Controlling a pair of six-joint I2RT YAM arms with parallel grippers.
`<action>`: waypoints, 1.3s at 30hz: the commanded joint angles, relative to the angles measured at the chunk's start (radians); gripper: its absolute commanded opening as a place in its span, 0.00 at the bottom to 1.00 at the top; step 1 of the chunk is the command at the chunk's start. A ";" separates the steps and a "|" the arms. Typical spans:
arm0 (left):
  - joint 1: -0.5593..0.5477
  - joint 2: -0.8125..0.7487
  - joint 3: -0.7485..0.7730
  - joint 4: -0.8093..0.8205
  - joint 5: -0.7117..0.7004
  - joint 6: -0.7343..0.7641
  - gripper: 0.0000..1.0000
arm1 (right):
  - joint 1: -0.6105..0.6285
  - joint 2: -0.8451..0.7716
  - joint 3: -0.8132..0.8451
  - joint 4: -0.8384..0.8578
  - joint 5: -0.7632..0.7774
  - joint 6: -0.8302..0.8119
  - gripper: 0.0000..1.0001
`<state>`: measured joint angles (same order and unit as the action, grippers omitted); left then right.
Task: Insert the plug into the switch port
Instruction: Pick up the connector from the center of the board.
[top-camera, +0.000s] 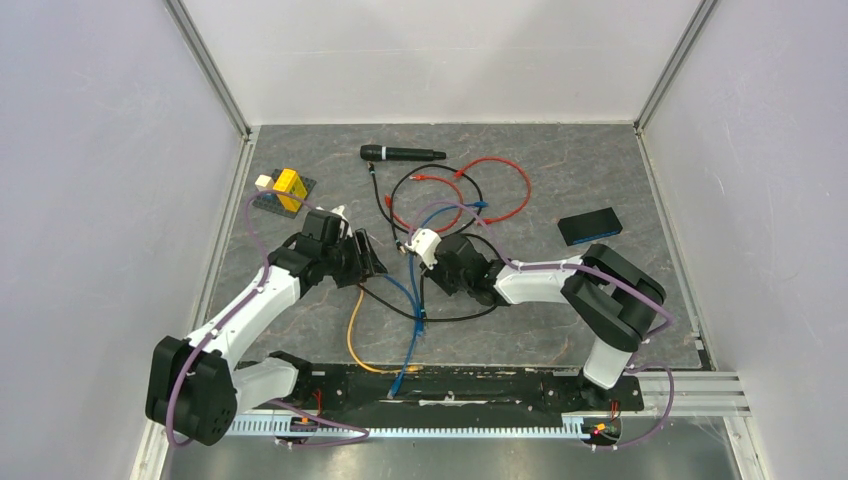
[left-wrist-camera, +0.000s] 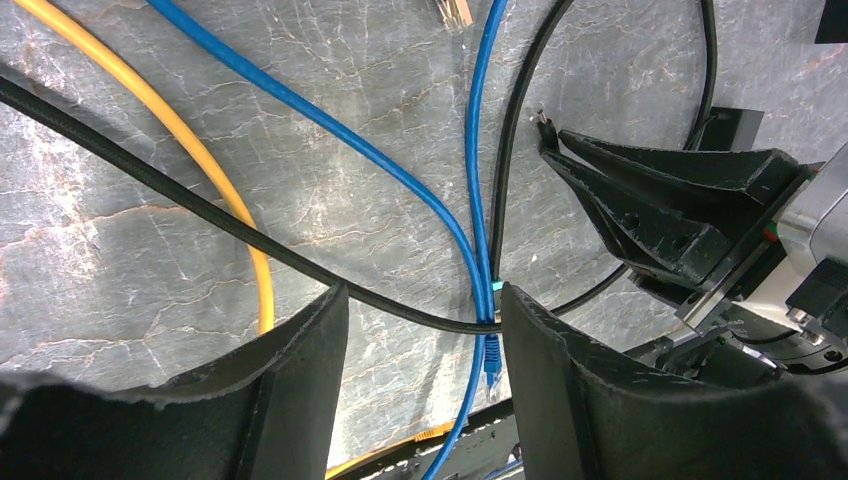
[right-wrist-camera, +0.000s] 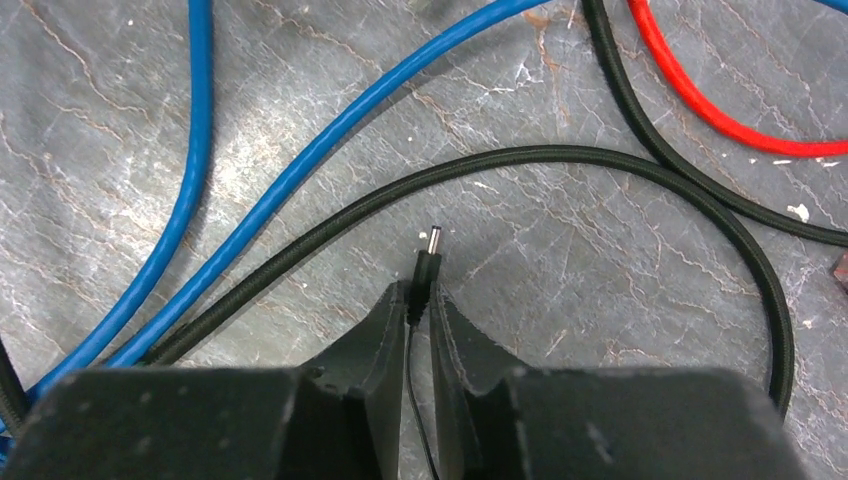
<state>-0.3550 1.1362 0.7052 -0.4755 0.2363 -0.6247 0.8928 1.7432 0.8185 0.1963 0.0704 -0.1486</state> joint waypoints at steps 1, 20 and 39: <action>0.005 -0.029 -0.003 0.010 -0.014 -0.014 0.63 | 0.003 0.023 0.015 -0.061 0.045 0.000 0.12; -0.036 0.242 -0.039 0.388 0.257 -0.156 0.66 | -0.012 -0.184 -0.223 0.245 -0.105 0.046 0.00; -0.195 0.479 0.045 0.594 0.263 -0.332 0.62 | -0.012 -0.296 -0.347 0.411 -0.193 0.082 0.00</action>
<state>-0.5320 1.6009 0.7227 0.0353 0.4751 -0.8902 0.8852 1.4700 0.4706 0.5411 -0.1066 -0.0788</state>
